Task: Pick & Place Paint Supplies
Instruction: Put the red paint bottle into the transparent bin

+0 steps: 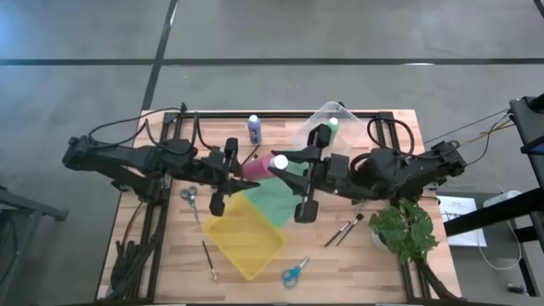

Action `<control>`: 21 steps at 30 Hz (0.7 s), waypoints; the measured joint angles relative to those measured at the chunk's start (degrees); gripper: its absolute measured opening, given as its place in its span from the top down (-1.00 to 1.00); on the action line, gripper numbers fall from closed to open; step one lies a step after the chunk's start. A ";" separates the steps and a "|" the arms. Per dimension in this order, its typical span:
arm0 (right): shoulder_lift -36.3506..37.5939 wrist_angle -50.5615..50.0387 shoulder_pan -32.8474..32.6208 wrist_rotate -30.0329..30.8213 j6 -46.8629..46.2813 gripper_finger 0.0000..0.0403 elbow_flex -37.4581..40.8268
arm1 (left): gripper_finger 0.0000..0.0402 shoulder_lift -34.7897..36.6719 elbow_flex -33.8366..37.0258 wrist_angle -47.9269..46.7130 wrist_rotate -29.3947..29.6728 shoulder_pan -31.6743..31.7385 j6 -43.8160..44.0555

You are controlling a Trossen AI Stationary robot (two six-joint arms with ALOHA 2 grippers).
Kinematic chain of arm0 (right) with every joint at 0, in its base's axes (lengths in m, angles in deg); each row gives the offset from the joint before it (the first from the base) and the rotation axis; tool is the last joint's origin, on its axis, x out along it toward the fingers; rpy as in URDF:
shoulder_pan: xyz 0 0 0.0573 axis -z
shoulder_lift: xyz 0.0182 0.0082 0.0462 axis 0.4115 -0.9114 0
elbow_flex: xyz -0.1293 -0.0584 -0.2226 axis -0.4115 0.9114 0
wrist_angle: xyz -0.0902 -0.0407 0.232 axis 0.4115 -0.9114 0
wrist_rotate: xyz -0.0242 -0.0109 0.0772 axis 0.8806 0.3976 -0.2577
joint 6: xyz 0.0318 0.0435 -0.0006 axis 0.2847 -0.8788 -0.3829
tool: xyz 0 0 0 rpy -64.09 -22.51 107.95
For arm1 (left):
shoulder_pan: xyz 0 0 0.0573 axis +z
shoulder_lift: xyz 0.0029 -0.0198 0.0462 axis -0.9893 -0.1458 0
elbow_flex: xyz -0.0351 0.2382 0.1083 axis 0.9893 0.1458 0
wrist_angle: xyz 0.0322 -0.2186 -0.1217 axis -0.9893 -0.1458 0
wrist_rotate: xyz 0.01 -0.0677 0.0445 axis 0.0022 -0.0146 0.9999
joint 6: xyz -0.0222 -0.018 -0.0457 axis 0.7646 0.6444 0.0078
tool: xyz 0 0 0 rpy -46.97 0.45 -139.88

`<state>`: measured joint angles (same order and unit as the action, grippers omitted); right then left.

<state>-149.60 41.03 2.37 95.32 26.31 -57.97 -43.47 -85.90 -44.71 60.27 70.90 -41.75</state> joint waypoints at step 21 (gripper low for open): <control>-0.87 2.73 -0.07 -0.72 -2.81 0.45 0.11 | 0.95 2.61 0.35 -0.31 0.32 0.31 -3.02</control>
<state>-150.47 43.76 2.30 94.60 23.50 -57.86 -40.86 -85.55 -45.02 60.60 71.20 -44.77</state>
